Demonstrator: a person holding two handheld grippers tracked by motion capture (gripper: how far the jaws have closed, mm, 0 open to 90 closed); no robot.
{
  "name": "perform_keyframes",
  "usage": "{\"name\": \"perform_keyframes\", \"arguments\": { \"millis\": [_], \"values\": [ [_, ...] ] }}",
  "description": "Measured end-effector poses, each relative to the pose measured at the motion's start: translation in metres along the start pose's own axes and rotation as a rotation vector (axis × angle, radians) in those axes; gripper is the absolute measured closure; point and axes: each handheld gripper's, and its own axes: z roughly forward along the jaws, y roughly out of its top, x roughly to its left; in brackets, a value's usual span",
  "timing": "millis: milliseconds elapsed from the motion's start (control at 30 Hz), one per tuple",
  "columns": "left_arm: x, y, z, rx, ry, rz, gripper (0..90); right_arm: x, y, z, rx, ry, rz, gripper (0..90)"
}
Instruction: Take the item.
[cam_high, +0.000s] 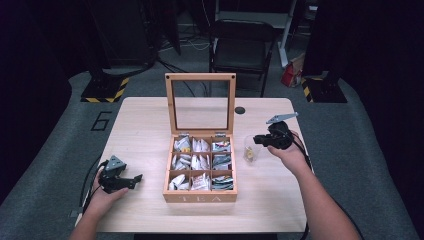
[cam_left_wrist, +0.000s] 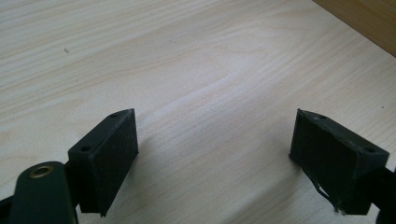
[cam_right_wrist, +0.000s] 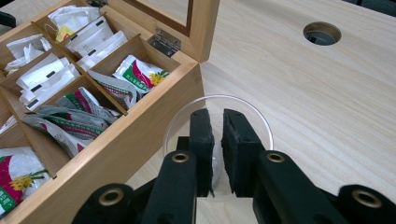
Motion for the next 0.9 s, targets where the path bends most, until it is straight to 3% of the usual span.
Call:
{"name": "perform_keyframes", "arguments": {
  "millis": [433, 900],
  "values": [
    [0.0, 0.0, 0.0, -0.004, -0.001, -0.001, 14.6, 0.008, 0.004, -0.006, -0.022, -0.001, -0.021, 76.1],
    [0.001, 0.001, 0.0, 0.006, 0.003, 0.008, 14.6, 0.022, 0.002, -0.024, -0.059, 0.017, -0.033, 60.8]
  ]
}}
